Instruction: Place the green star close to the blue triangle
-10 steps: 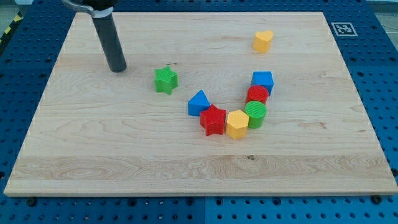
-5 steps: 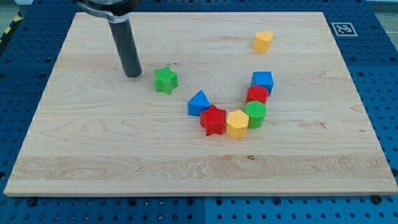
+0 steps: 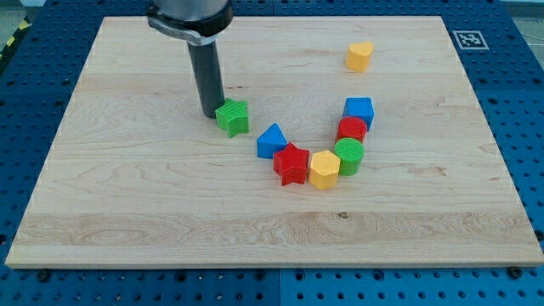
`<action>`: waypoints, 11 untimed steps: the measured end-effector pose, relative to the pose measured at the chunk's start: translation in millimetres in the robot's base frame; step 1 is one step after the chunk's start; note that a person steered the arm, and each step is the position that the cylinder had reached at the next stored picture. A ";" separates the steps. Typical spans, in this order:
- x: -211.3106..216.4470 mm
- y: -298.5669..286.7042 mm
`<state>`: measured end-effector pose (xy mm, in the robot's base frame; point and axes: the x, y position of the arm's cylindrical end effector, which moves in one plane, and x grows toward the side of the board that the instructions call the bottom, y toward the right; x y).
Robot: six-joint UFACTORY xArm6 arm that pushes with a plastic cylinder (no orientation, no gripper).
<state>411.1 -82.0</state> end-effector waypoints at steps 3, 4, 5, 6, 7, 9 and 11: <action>-13.7 -17.9; 17.0 -7.5; 18.2 -7.0; 11.3 7.4; 11.3 7.4; -12.3 7.4; -17.8 8.8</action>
